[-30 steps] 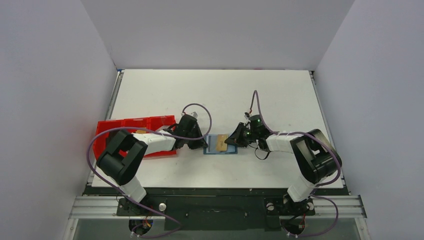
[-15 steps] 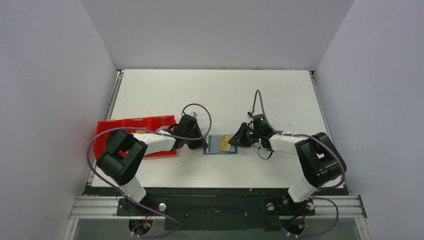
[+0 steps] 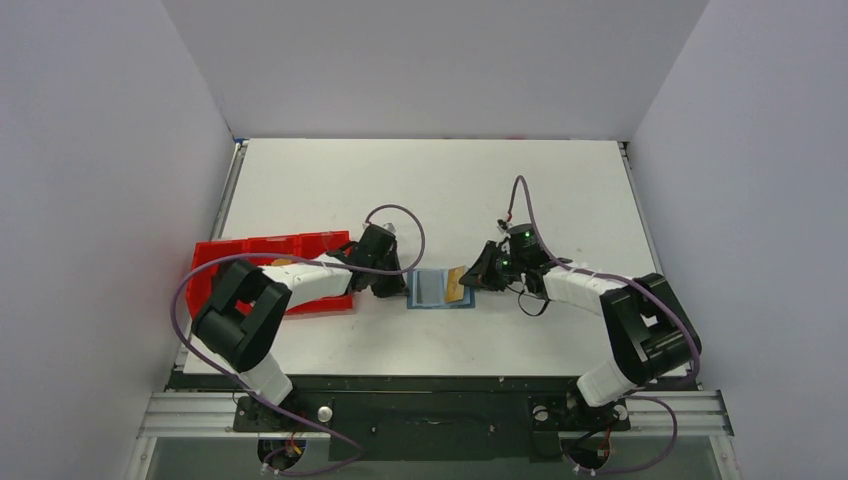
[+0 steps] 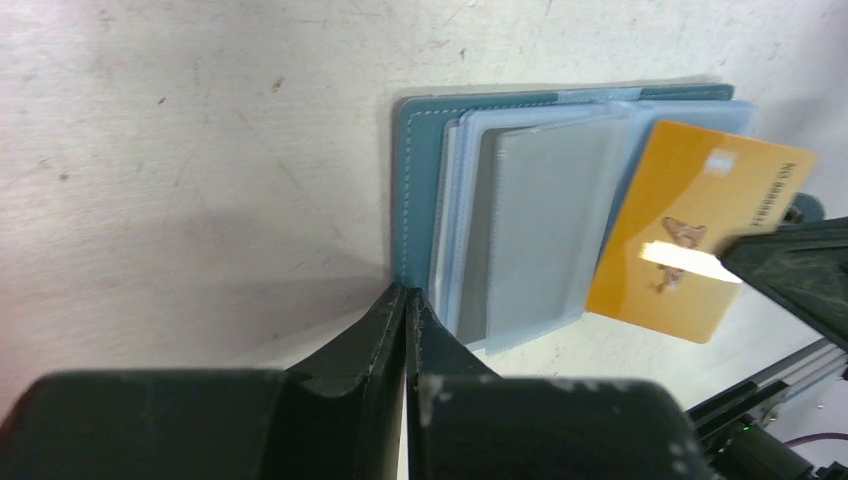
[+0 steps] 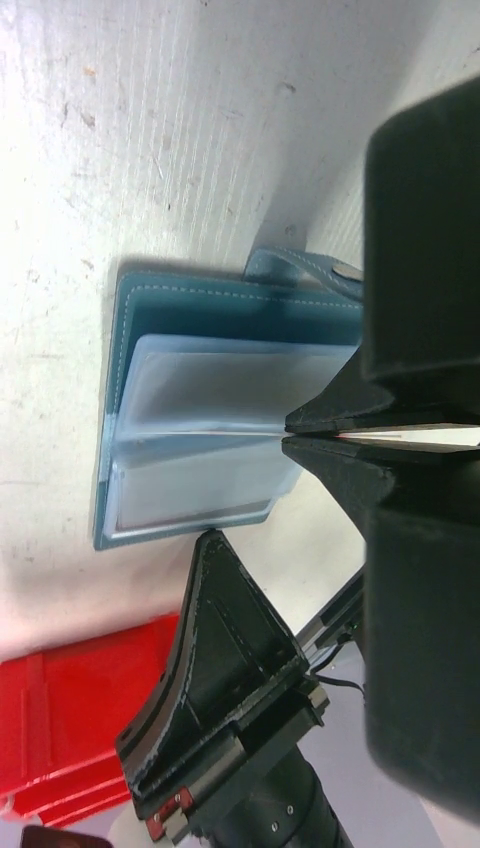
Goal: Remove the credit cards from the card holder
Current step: Remove the credit card from the card holder.
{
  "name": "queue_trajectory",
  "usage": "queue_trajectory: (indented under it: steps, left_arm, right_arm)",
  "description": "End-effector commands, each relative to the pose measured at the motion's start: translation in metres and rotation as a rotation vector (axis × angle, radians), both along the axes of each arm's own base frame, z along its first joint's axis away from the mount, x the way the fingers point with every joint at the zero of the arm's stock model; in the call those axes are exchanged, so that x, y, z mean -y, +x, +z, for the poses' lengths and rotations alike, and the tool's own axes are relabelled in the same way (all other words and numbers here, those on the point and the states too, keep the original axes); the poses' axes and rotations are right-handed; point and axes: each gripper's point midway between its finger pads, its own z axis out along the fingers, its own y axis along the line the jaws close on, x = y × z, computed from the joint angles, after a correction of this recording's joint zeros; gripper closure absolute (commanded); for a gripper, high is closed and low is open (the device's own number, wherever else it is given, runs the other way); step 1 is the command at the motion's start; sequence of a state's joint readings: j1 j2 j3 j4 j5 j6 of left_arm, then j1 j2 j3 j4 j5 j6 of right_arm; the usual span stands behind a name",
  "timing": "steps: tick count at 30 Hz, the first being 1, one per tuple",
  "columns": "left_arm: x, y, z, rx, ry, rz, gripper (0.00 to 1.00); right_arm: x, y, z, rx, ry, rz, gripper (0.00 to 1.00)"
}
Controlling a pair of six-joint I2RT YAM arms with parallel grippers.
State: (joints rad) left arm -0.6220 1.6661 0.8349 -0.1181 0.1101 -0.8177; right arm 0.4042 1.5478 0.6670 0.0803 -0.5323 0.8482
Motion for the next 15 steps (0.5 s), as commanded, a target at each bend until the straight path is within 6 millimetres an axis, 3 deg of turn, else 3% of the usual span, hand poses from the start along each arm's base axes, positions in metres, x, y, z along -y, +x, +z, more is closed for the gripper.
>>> queue_trajectory:
  steps: [1,5,7,10,13,15]
  left_arm:
    - [-0.004,0.014,0.034,0.072,0.045,-0.024,1.00]
    - [0.002,0.023,0.060,0.118,0.033,-0.051,0.98]
    - [0.005,0.026,0.074,0.141,0.010,-0.067,0.90]
    - [0.007,0.030,0.099,0.186,-0.049,-0.085,0.69]
    - [0.006,0.031,0.120,0.202,-0.164,-0.103,0.64]
    - [0.007,0.031,0.144,0.244,-0.274,-0.126,0.61]
  right_arm:
    - [-0.001,0.018,0.039,0.105,0.024,-0.009,1.00]
    - [-0.003,0.022,0.054,0.130,0.036,-0.009,1.00]
    - [-0.004,0.023,0.061,0.142,0.044,-0.010,1.00]
    - [-0.007,0.023,0.071,0.150,0.069,-0.004,1.00]
    - [-0.012,0.024,0.085,0.166,0.111,0.010,1.00]
    - [-0.019,0.024,0.099,0.179,0.165,0.025,1.00]
